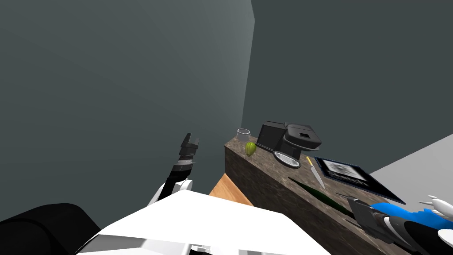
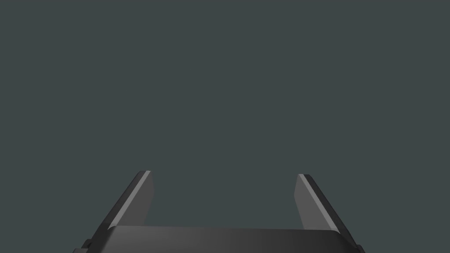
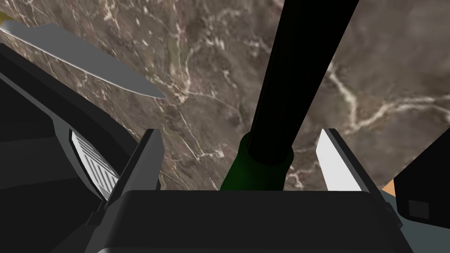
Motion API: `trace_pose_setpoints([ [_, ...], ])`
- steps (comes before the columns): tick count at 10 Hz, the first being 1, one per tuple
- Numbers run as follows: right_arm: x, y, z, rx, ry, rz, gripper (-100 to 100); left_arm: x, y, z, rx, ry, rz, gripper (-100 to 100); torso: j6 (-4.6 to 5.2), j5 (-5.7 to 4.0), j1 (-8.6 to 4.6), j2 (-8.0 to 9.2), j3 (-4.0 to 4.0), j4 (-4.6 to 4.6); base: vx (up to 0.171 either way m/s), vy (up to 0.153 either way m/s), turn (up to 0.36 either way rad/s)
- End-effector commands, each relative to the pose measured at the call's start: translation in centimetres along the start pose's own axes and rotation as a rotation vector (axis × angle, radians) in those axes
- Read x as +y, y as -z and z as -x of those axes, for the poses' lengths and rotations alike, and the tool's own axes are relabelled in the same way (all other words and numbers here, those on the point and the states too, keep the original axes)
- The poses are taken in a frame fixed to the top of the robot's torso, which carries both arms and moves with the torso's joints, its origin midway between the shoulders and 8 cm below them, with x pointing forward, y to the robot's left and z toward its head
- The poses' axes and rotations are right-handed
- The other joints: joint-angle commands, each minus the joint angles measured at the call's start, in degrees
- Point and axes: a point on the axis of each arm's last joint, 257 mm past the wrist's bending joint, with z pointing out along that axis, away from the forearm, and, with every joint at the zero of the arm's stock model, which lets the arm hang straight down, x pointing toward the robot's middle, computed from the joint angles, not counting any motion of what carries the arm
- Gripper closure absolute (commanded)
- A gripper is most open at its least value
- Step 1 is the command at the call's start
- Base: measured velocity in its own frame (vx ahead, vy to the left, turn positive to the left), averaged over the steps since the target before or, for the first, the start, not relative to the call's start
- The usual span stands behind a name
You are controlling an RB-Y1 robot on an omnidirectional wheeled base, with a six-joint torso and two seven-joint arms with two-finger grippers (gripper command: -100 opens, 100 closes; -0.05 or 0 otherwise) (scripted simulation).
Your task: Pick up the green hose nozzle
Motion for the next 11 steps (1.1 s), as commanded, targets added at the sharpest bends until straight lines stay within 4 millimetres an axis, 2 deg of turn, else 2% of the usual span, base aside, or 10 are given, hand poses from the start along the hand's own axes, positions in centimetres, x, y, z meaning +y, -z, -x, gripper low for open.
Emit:
trace_pose_setpoints([
  [1,-1.0,-0.4,0.4,-0.003,-0.003,-0.011,-100,0.0,0.0,0.0,0.000,0.000,0.000,0,0.00,0.00,0.00,0.00,0.00,0.00,-0.056,0.004,0.029],
  [2,-0.2,-1.0,-0.1,0.010,-0.020,0.012,-100,0.0,0.0,0.0,0.000,0.000,0.000,0,0.00,-0.04,-0.05,-0.04,-0.02,-0.01,-0.067,-0.003,0.070],
  [3,-1.4,-1.1,0.5,0.001,-0.013,-0.008,-100,0.0,0.0,0.0,0.000,0.000,0.000,0,-0.01,-0.07,-0.10,-0.02,-0.02,-0.02,-0.062,-0.004,0.033],
  [4,-0.3,-1.7,0.1,0.012,-0.027,0.022,-100,0.0,0.0,0.0,0.000,0.000,0.000,0,0.00,-0.11,-0.14,-0.05,-0.03,-0.03,-0.072,-0.003,0.064],
  [5,-1.8,-1.8,0.7,0.005,-0.023,-0.002,-100,0.0,0.0,0.0,0.000,0.000,0.000,0,0.00,-0.21,-0.19,-0.03,-0.05,-0.06,-0.058,-0.002,0.036],
  [6,-0.7,-2.5,0.5,0.015,-0.037,0.028,-100,0.0,0.0,0.0,0.000,0.000,0.000,0,0.02,-0.26,-0.24,-0.08,-0.08,-0.08,-0.068,0.001,0.067],
  [7,-2.1,-2.5,0.9,0.010,-0.035,0.008,-100,0.0,0.0,0.0,0.000,0.000,0.000,0,0.00,-0.37,-0.26,-0.07,-0.09,-0.12,-0.053,0.003,0.029],
  [8,-1.0,-3.2,0.7,0.020,-0.050,0.038,-100,0.0,0.0,0.0,0.000,0.000,0.000,0,0.01,-0.42,-0.29,-0.13,-0.13,-0.14,-0.069,0.004,0.068],
  [10,-2.1,-3.1,1.0,0.016,-0.043,0.018,-100,0.0,0.0,0.0,0.000,0.000,0.000,0,0.04,-0.61,-0.34,-0.11,-0.16,-0.21,-0.041,0.001,0.017],
  [11,-2.1,-3.1,1.1,0.015,-0.045,0.019,100,0.0,0.0,0.0,0.000,0.000,0.000,0,0.05,-0.61,-0.35,-0.21,-0.21,-0.23,-0.005,0.001,-0.004],
])
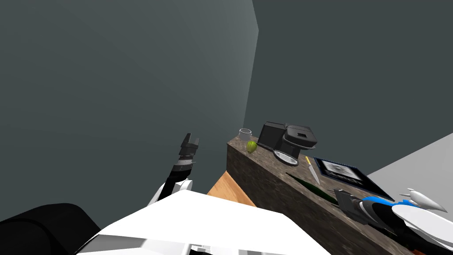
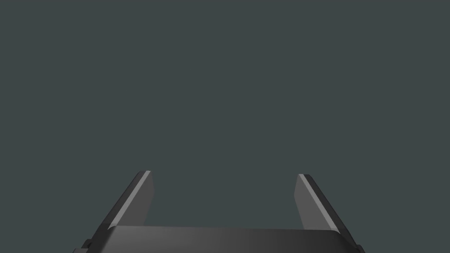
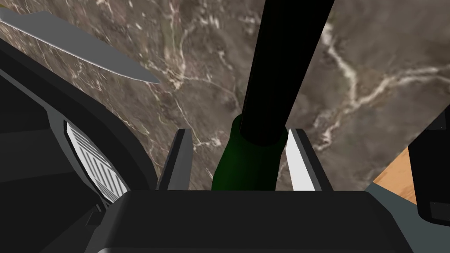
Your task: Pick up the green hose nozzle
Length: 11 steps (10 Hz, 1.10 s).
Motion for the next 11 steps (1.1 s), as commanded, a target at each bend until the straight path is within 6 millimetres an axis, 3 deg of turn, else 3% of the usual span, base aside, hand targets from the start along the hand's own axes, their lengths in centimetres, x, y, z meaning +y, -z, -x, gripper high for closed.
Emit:
trace_pose_setpoints([
  [1,0.0,0.0,0.0,0.000,0.000,0.000,100,0.0,0.0,0.0,0.000,0.000,0.000,0,0.00,0.00,0.00,0.00,0.00,0.00,0.000,0.000,0.000],
  [4,0.0,0.0,0.0,0.000,-0.002,-0.001,100,0.0,0.0,0.0,0.000,0.000,0.000,0,-0.02,0.02,0.04,-0.05,-0.04,-0.03,0.000,0.000,0.000],
  [5,0.0,0.0,0.0,0.000,-0.001,-0.001,0,0.0,0.0,0.0,0.000,0.000,0.000,0,-0.01,0.02,0.05,-0.05,-0.04,-0.02,0.000,0.000,0.000],
  [6,-0.2,0.6,-0.1,-0.007,0.010,-0.015,100,0.0,0.0,0.0,0.000,0.000,0.000,0,-0.01,0.03,0.06,-0.05,-0.03,-0.02,0.051,0.001,-0.063],
  [7,-1.0,1.3,-0.2,-0.008,0.030,-0.040,100,0.0,0.0,0.0,0.000,0.000,0.000,0,0.03,0.08,0.08,-0.15,-0.08,-0.02,0.104,0.004,-0.114],
  [8,0.2,1.3,-0.4,-0.011,0.021,-0.023,100,0.0,0.0,0.0,0.000,0.000,0.000,0,0.01,0.15,0.12,-0.30,-0.14,-0.02,0.099,-0.001,-0.047],
  [11,0.0,2.6,-0.1,-0.027,0.051,-0.047,100,0.0,0.0,0.0,0.000,0.000,0.000,0,-0.05,0.14,0.14,-0.24,-0.12,-0.01,0.070,-0.005,-0.049],
])
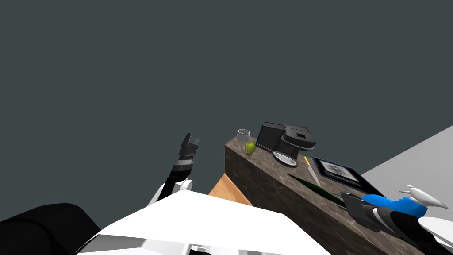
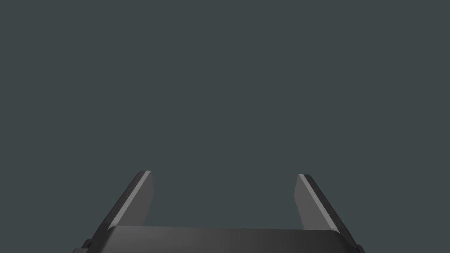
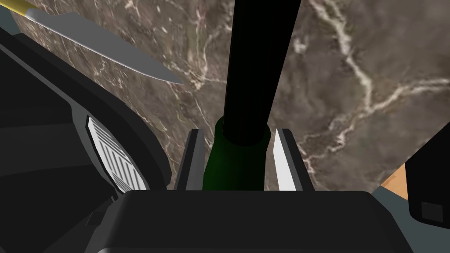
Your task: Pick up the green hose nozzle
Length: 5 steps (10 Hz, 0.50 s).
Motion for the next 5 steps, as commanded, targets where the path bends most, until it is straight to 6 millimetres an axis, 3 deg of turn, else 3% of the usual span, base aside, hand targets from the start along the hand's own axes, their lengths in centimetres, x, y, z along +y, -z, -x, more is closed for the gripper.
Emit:
trace_pose_setpoints([
  [1,0.8,0.4,-0.5,0.003,0.000,0.005,100,0.0,0.0,0.0,0.000,0.000,0.000,0,0.00,0.00,0.00,0.00,0.00,0.00,0.054,-0.008,-0.032],
  [2,-0.1,0.9,0.2,-0.011,0.018,-0.018,100,0.0,0.0,0.0,0.000,0.000,0.000,0,-0.01,-0.03,0.00,0.04,0.01,-0.01,0.067,0.008,-0.061],
  [3,1.3,1.0,-0.5,-0.002,0.009,0.004,100,0.0,0.0,0.0,0.000,0.000,0.000,0,-0.02,0.02,0.08,0.00,0.01,0.01,0.059,0.008,-0.030],
  [4,0.5,1.5,0.2,-0.016,0.024,-0.016,100,0.0,0.0,0.0,0.000,0.000,0.000,0,0.00,0.01,0.09,0.04,0.01,-0.01,0.068,0.006,-0.071],
  [5,1.8,1.7,-0.4,-0.008,0.018,0.005,100,0.0,0.0,0.0,0.000,0.000,0.000,0,-0.01,0.05,0.12,0.01,0.01,0.01,0.052,-0.002,-0.025],
])
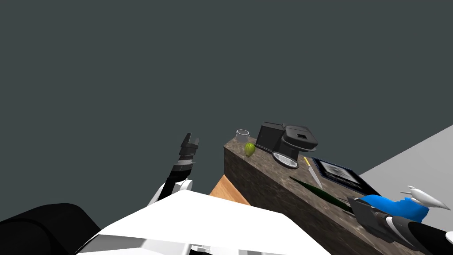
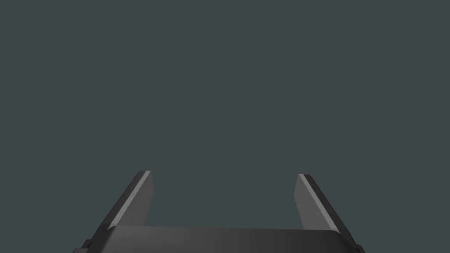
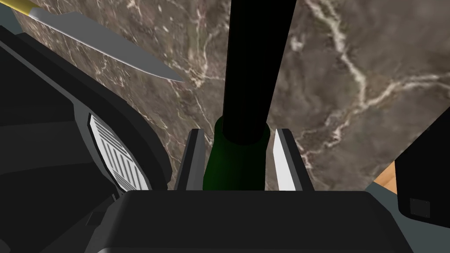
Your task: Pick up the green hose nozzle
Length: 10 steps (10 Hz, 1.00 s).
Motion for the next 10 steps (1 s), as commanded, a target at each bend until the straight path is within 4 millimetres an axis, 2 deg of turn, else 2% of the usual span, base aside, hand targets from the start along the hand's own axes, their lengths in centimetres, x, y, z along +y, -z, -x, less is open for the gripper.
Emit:
trace_pose_setpoints([
  [1,0.5,0.5,0.3,-0.009,0.009,0.001,100,0.0,0.0,0.0,0.000,0.000,0.000,0,0.00,0.00,0.00,0.00,0.00,0.00,0.068,-0.009,-0.068],
  [2,1.1,0.6,-0.1,-0.003,0.006,0.011,100,0.0,0.0,0.0,0.000,0.000,0.000,0,0.01,0.02,-0.02,-0.05,-0.01,0.01,0.064,-0.005,-0.039],
  [3,0.5,1.0,0.8,-0.018,0.019,-0.004,100,0.0,0.0,0.0,0.000,0.000,0.000,0,-0.02,0.01,-0.02,-0.05,-0.03,-0.01,0.067,-0.002,-0.067],
  [4,1.8,1.2,0.2,-0.010,0.012,0.017,100,0.0,0.0,0.0,0.000,0.000,0.000,0,-0.03,0.05,0.02,-0.08,-0.03,0.01,0.060,0.001,-0.024],
  [5,1.3,1.5,1.2,-0.028,0.026,0.005,100,0.0,0.0,0.0,0.000,0.000,0.000,0,-0.02,0.03,0.04,-0.04,-0.02,-0.01,0.064,-0.009,-0.072],
  [6,2.6,1.7,0.5,-0.016,0.016,0.026,100,0.0,0.0,0.0,0.000,0.000,0.000,0,-0.01,0.06,0.03,-0.05,-0.02,0.01,0.058,0.002,-0.029],
  [7,2.0,2.0,1.6,-0.034,0.029,0.015,100,0.0,0.0,0.0,0.000,0.000,0.000,0,-0.02,0.05,0.05,-0.03,-0.01,0.00,0.070,0.005,-0.071],
  [8,3.3,2.2,0.9,-0.024,0.019,0.036,100,0.0,0.0,0.0,0.000,0.000,0.000,0,-0.02,0.09,0.09,-0.07,-0.02,0.01,0.056,0.008,-0.025],
  [9,2.8,1.9,1.1,-0.026,0.022,0.027,100,0.0,0.0,0.0,0.000,0.000,0.000,0,-0.02,0.07,0.10,-0.03,-0.01,0.00,0.018,0.006,-0.004],
  [10,3.0,2.0,1.1,-0.026,0.022,0.028,0,0.0,0.0,0.0,0.000,0.000,0.000,0,-0.04,0.10,0.09,0.06,0.04,0.03,0.000,0.000,0.000],
])
